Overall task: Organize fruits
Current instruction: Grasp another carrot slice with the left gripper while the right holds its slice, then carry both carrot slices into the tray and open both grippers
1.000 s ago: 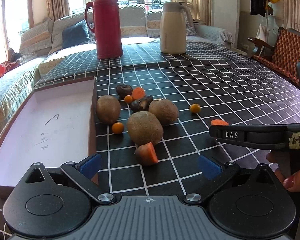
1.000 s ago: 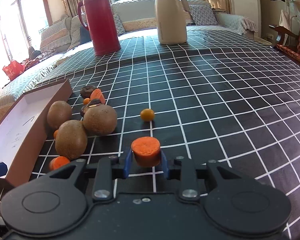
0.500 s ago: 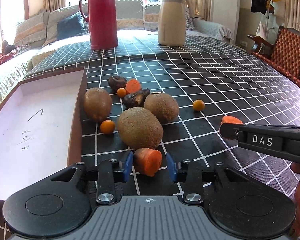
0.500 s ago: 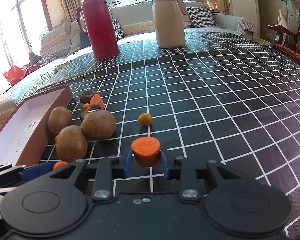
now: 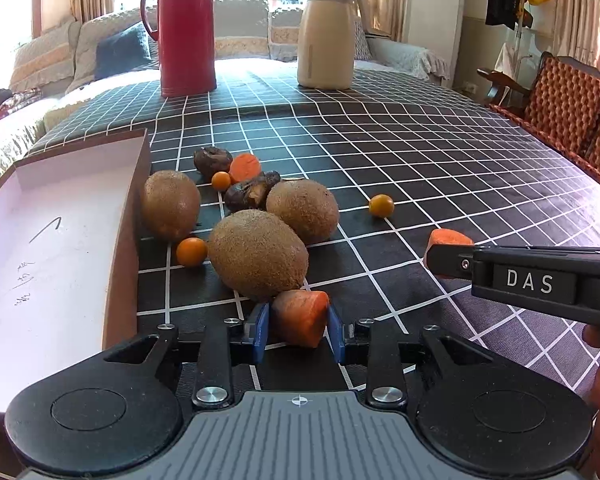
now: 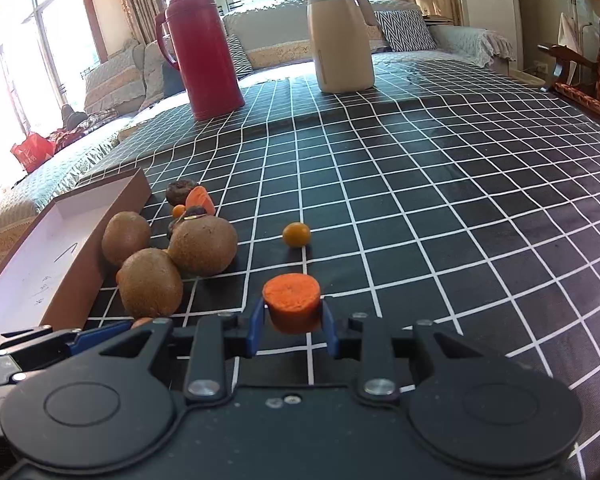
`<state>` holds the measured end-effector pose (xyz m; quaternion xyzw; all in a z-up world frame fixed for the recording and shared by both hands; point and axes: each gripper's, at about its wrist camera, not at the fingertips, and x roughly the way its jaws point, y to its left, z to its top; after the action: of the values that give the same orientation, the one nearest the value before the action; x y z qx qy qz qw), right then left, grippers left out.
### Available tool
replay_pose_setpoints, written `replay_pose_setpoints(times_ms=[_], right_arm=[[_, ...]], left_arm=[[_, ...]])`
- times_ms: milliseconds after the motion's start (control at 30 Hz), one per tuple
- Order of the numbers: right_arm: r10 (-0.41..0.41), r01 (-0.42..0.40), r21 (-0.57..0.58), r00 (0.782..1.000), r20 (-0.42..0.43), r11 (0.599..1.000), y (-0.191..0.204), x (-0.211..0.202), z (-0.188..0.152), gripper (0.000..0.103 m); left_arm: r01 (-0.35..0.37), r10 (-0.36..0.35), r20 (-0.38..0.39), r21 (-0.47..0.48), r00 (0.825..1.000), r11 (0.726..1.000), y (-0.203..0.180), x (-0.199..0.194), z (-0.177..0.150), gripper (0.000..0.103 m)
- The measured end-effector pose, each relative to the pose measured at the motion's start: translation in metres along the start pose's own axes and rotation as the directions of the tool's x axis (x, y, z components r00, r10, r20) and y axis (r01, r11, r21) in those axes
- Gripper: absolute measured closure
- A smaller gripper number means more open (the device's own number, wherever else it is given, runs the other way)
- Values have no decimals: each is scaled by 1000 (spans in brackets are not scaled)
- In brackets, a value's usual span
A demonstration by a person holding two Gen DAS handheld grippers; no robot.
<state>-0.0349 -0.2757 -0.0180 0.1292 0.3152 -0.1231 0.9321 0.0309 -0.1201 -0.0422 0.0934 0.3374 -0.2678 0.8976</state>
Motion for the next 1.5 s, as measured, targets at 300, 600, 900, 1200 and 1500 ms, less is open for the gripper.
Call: replay_pose_setpoints(times_ms=[300,600,900,1200,1500], right_arm=[[-6,6,14,1000,2,1000,-3,-1,0,74],[-5,5,28,1000,8,1000,-4,-1,0,74],[29,-30,22,999,28,999,3,-5,1,74],[106,-106,-2,992,67,994,21,-11,1,74],[180,-179,-18,980,86,984,43,-14,3,74]], left_arm=[[18,-18,33,17,999,1000,-5,-6,-5,77],[42,-42,62,1,997,999,0,-21,-7,77],[22,-8,128,-112,992,993,43,-55,-4,77],[-121,148,139,-186,979,975,100,-74,-2,77],[-259,270,21,-216,963,941,161,-68,-6,77]])
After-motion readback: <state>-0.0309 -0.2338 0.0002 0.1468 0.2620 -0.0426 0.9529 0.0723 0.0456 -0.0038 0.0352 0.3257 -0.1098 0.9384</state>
